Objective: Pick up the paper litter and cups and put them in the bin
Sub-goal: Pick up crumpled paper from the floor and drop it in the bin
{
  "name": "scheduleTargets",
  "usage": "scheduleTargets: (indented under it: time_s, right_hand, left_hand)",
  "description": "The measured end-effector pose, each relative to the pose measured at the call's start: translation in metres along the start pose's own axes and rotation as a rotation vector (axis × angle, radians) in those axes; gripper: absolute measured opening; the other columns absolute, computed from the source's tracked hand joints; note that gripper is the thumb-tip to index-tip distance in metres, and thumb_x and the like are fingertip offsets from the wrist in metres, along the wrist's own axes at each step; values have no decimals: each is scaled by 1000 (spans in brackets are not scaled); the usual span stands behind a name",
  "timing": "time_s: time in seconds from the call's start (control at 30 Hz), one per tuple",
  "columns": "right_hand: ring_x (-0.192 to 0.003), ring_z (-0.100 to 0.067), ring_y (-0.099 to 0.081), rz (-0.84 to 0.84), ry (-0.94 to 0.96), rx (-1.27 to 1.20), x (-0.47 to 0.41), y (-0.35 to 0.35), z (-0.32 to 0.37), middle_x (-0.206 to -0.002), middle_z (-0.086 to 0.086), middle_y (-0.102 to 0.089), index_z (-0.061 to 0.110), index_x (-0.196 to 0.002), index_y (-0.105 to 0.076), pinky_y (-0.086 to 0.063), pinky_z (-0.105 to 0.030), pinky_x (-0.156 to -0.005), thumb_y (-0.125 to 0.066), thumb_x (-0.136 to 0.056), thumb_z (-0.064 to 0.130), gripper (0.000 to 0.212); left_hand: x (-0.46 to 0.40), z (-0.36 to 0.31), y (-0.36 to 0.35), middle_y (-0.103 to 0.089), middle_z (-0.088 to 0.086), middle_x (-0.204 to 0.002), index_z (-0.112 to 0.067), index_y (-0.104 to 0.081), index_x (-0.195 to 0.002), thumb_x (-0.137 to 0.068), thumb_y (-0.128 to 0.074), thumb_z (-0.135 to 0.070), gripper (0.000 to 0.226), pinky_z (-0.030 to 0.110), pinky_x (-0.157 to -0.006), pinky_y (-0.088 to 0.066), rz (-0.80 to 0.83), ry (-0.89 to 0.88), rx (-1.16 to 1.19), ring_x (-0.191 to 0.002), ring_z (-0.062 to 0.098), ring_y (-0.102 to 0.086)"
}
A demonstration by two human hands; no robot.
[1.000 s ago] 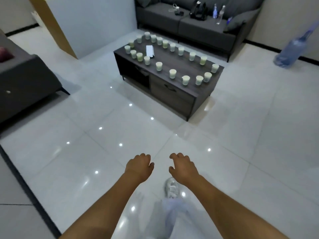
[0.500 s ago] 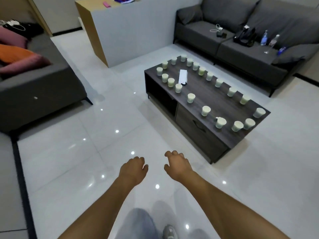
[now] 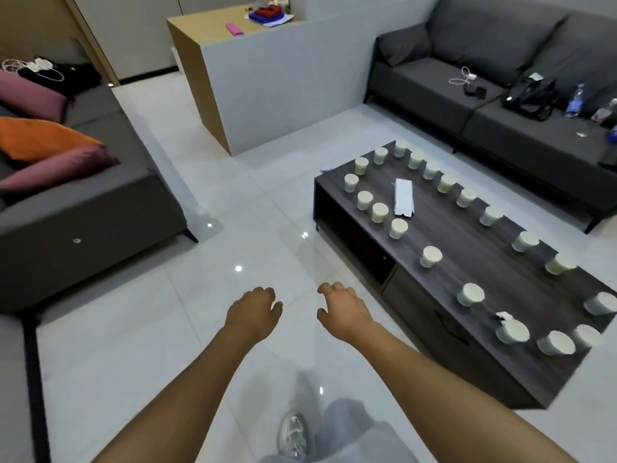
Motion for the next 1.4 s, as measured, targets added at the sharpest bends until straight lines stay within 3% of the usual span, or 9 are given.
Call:
scheduleTargets:
  time_s: [0.6,0.83,1.13,1.4]
  right_hand:
    - [-118,-30,-44,12,37,21,-423,167,22,-128,-7,-48,17,-136,-40,-42,-39,-90,-46,-93,24,44]
    - [-121,-30,-42,91,29,22,-565,203,31,-132,-7,-45,17,-138,-38,-42,-41,-96,-46,-95,25,44]
    - [-116,-30,-43,21,-125,-82,-779,286,34,-130,-7,-46,16,-137,-39,-40,-38,-92,-45,-95,24,43]
    - [-118,-31,-44,42,-306,-169,-897,338,-5,-131,-8,-46,15,-136,-40,-41,-40,-92,-46,-94,23,43]
  left_hand:
    - [-400,24,139,-56,5,-118,-11,-53,-120,-100,-35,-38,38,34,-88,-44,69,18,-81,-107,24,-55]
    - [-547,45,180,-56,4,-118,-12,-53,-120,-100,-35,-38,37,32,-87,-43,133,18,-63,-108,24,-55]
    - [-789,73,267,-58,5,-115,-10,-55,-116,-99,-37,-37,36,32,-84,-43,137,-92,-97,-107,23,-55]
    - [-957,33,327,-58,6,-112,-10,-55,-116,-99,-38,-37,36,31,-83,-43,174,-247,-160,-105,23,-55]
Point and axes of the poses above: each hand's wrist, its own x-axis away from the middle knuckle, its own y-axis out of the back of the hand, z = x × y, the point moved 8 cm from there along -x, towards the middle knuckle
